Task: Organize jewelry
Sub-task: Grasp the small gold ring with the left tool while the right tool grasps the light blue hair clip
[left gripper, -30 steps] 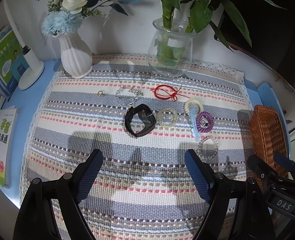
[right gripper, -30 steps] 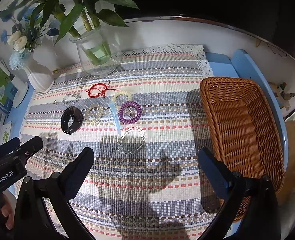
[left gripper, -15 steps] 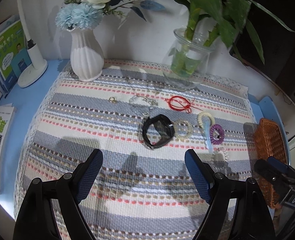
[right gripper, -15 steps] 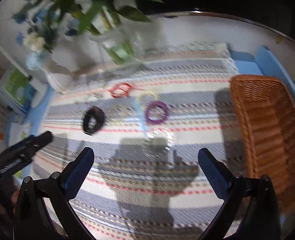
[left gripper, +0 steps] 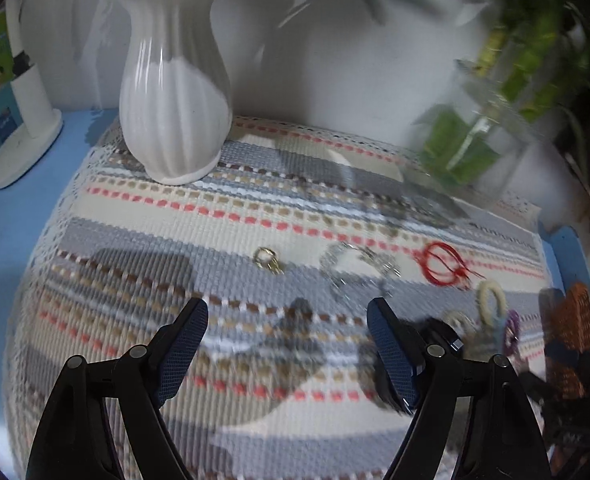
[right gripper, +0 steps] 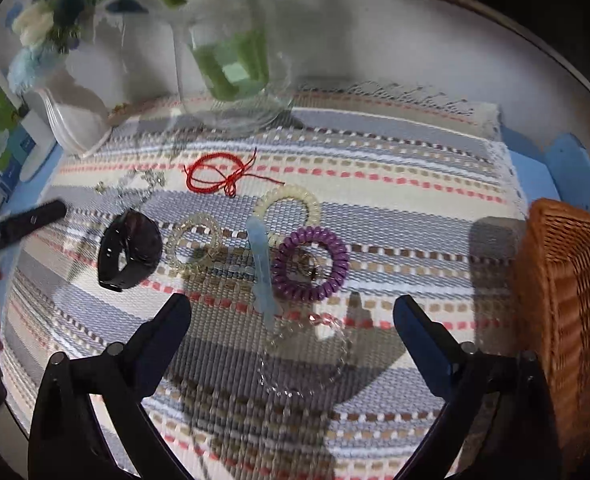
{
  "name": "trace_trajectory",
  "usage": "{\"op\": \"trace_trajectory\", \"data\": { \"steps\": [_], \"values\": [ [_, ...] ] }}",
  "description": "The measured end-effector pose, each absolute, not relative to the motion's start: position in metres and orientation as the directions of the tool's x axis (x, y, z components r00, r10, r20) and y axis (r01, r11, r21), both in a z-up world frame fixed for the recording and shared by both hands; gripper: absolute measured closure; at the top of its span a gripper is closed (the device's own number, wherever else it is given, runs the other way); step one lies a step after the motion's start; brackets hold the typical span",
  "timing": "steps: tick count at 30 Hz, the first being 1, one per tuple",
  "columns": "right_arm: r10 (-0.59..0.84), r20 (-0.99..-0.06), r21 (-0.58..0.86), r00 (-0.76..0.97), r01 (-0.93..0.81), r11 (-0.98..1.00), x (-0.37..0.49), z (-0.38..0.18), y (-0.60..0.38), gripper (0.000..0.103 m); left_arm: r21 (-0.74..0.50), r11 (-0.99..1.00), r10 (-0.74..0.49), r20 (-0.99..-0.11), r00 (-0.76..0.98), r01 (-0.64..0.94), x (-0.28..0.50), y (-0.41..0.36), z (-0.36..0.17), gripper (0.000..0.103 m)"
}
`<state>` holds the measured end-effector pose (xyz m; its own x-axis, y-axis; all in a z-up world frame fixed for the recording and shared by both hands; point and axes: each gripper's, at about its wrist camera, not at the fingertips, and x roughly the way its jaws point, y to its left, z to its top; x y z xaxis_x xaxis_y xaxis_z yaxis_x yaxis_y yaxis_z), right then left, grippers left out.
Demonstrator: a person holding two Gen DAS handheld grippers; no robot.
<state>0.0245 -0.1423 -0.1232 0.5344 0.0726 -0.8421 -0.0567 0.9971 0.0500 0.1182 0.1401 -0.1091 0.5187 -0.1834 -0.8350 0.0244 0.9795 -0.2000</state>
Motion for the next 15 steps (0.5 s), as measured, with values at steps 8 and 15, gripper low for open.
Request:
{"op": "trace_trajectory", "data": {
  "steps": [8, 15],
  "values": [
    [0.146, -0.847, 0.138, 0.511, -0.055, 0.989, 0.032, -0.147, -0.132, 0.013, -0.139, 0.986, -0.167, -0.835, 0.524, 0.091, 0.145, 0.133, -0.141, 0.069],
    [0.127, -0.836, 0.1, 0.534, -0.079, 0.992, 0.038, -0.153, -0.12, 0.038, -0.245, 0.967, -0.246, -0.815, 0.525, 0.073, 0.143, 0.143, -0.143, 0.093]
  ]
}}
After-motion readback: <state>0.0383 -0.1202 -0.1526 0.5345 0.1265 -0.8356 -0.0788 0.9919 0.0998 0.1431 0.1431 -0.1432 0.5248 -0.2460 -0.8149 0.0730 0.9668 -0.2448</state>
